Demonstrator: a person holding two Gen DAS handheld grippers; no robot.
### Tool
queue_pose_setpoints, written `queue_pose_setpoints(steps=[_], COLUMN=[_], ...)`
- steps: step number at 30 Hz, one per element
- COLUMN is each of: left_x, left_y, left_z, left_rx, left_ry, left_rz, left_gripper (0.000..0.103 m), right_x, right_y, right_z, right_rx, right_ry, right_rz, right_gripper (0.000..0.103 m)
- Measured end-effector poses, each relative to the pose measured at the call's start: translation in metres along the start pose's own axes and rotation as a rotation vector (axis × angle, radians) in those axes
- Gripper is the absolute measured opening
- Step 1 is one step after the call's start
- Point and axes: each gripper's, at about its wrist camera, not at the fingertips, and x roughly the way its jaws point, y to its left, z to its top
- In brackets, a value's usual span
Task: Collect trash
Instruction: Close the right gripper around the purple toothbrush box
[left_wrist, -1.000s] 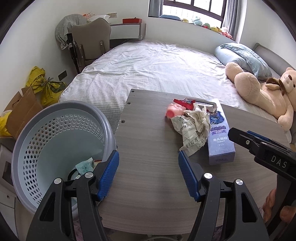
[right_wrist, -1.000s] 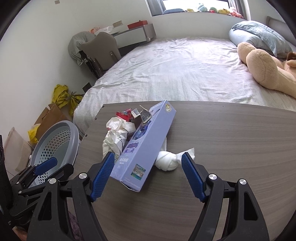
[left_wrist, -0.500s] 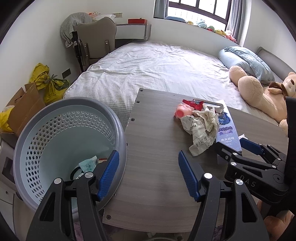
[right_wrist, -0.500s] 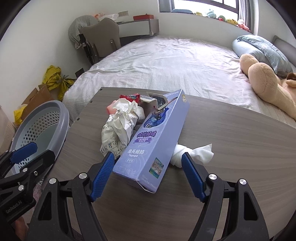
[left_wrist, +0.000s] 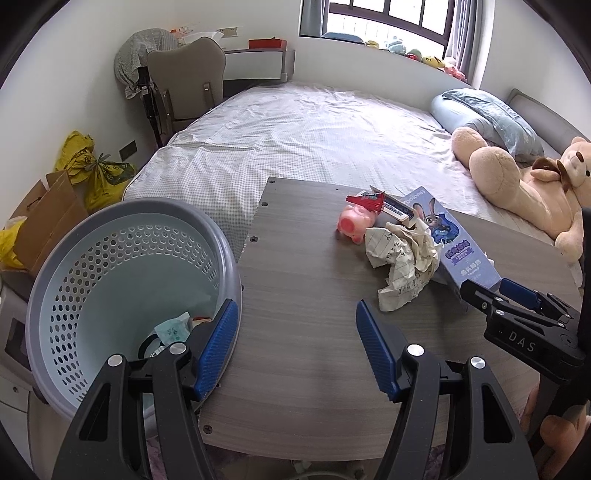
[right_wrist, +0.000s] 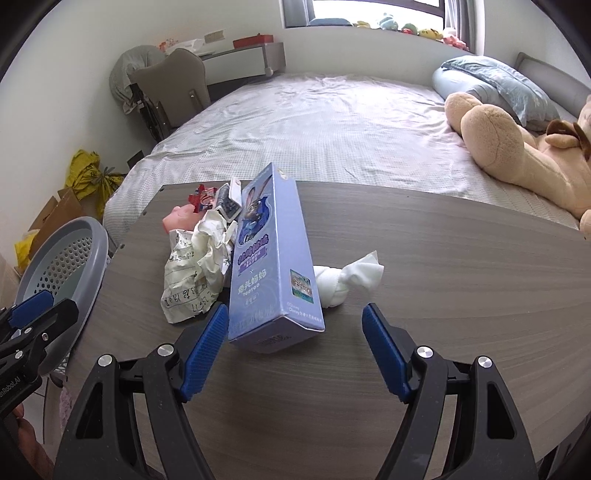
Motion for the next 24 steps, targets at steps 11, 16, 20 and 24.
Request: queue_pose_setpoints(steps=[11, 16, 20, 24], left_x=[0.001, 0.001, 0.000, 0.001], left_y=[-0.002, -0.002, 0.002, 0.004], left_z=[-0.001, -0.002, -0.001, -0.002], left_rx=[0.006, -0.001, -0.008, -0.013], left_ry=[0.002, 0.002, 0.001, 0.005], left_rz=[-0.010, -0.014, -0.021, -0.025], left_gripper=[0.064, 0.064, 0.064, 0.064], right_x=[-0.007, 0.006, 0.019, 0.027], right_y=[0.003, 0.017, 0.025, 0.024], right_z=[0.013, 0.023, 0.027, 0.029], right_rx=[-0.014, -0.065, -0.110, -0.125], right_ry=[-0.021, -0.003, 0.010, 0.024], right_rz=[0.030, 0.004, -0.053, -0.092], right_gripper=[0.073, 0.073, 0.073, 0.072])
